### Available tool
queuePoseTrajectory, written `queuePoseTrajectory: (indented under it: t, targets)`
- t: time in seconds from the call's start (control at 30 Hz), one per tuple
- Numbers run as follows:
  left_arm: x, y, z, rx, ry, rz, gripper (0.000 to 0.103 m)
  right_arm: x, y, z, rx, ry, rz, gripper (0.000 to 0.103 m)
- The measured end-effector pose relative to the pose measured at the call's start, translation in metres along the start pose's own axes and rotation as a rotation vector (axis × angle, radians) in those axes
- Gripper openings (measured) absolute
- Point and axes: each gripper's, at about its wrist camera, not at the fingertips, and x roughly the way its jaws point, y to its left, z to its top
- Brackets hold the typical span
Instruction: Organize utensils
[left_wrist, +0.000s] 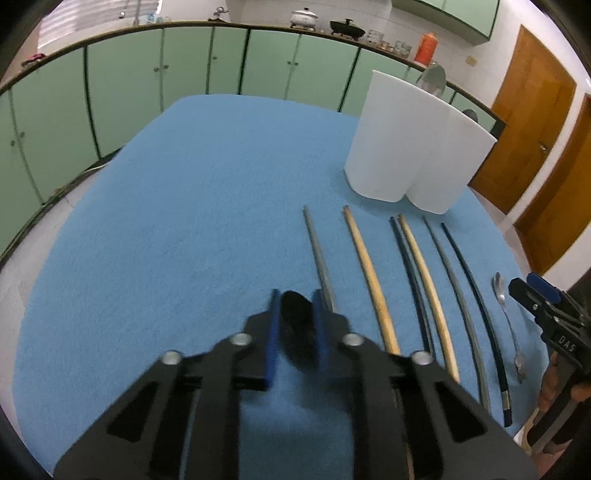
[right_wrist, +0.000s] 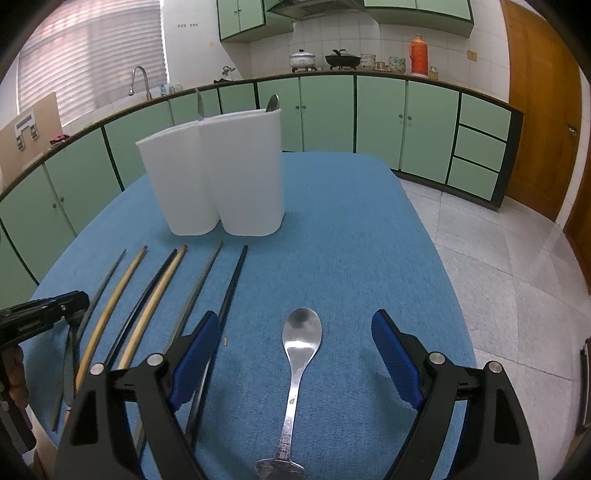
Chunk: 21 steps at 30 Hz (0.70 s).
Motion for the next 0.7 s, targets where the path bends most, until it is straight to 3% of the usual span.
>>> queuePoseTrajectory:
  t: [0.4, 0.6, 0.63, 0.7]
  targets:
    - [-0.006, -0.010, 0.009, 0.101, -0.044, -0.102, 0.007, 0.000, -0.005, 0.003, 0.010, -0.008, -0.003, 0.083]
    - [-0.017, -0.010, 0.010, 0.126, -0.077, -0.113, 0.007, 0.001, -0.007, 0.003, 0.013, 0.002, 0.004, 0.082]
    - [-0.019, -0.009, 0.011, 0.129, -0.082, -0.115, 0.007, 0.002, -0.006, 0.003, 0.008, 0.009, 0.007, 0.081]
    - [-0.023, -0.010, 0.012, 0.135, -0.097, -0.115, 0.007, 0.003, -0.007, 0.003, 0.005, 0.027, 0.016, 0.068]
